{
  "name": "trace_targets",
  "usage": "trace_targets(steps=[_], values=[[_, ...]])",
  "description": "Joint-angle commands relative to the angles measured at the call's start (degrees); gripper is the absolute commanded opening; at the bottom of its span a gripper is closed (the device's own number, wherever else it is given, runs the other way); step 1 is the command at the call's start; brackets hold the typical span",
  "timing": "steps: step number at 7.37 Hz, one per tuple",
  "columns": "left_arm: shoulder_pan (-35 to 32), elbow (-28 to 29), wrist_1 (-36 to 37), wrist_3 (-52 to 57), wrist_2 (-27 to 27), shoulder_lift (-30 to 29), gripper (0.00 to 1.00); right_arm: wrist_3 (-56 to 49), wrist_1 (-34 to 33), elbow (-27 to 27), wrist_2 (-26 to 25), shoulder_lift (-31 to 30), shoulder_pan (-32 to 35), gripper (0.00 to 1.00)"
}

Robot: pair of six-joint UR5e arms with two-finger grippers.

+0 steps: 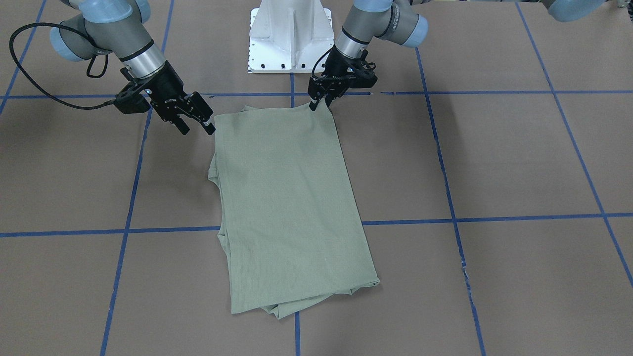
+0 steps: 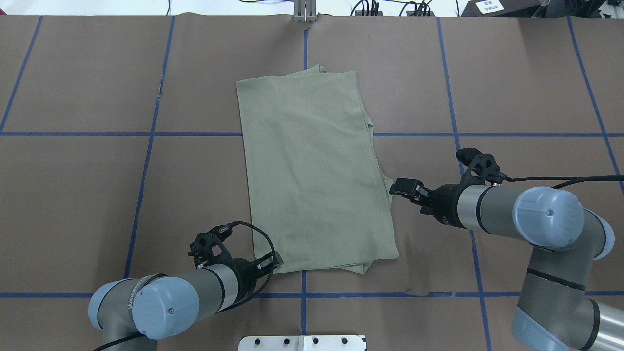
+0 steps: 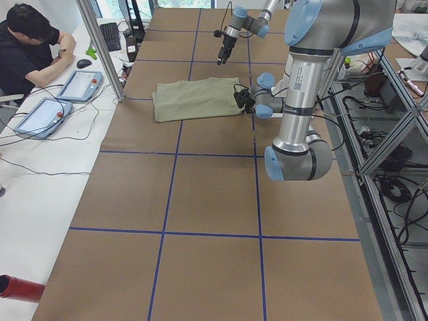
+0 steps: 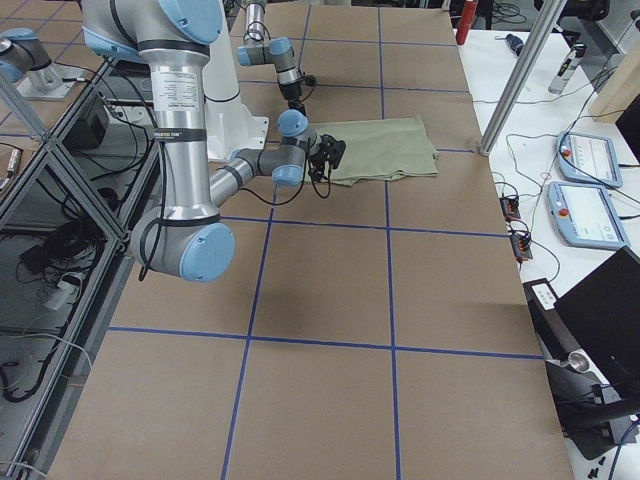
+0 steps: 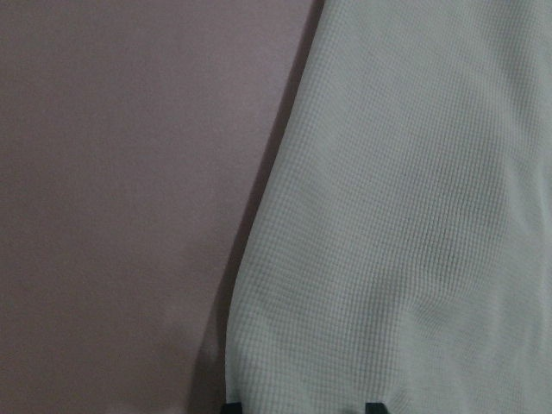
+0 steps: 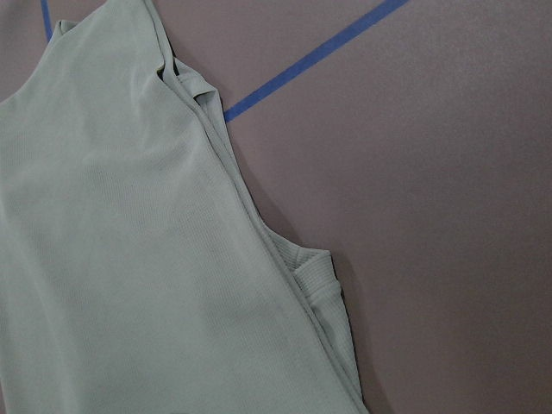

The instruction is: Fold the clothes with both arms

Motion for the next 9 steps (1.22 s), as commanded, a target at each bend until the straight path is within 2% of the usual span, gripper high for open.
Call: trace_targets(steps=[1,2,3,4,5,6,9], values=[[-0.08,-0.54,0.0,0.51,-0.07,0.01,0.0,5.99,-1.89,1.2,-0.13,0.48,-0.76,0.99],[-0.09,-0.81,0.0,0.68,-0.24,-0.08,0.0,9.68,-9.56,5.3,-0.13,1.09,-1.63,0.98],[-0.09,-1.16,-0.09,0.69,-0.33,-0.17,0.0,15.29,-18.16,7.51,-0.13,4.58,-2.77,0.98],[-0.17,-2.47,-0.18,0.69,-0.33,-0.17,0.0,20.48,-24.6,6.75,-1.78,8.27,-6.09,0.98],[-0.35,-3.26,-0.18,0.69,-0.42,-0.43,0.0,22.35,-29.45,6.05,-6.5,11.7,-9.43,0.98],[-0.44,-3.79,-0.18,0.6,-0.42,-0.43,0.0,22.98,-30.2,4.3,-8.2,13.13,-11.2,0.98],[-0.35,-4.33,-0.27,0.25,-0.42,-0.61,0.0,23.25,-30.12,0.43,-8.3,13.32,-12.27,0.97]])
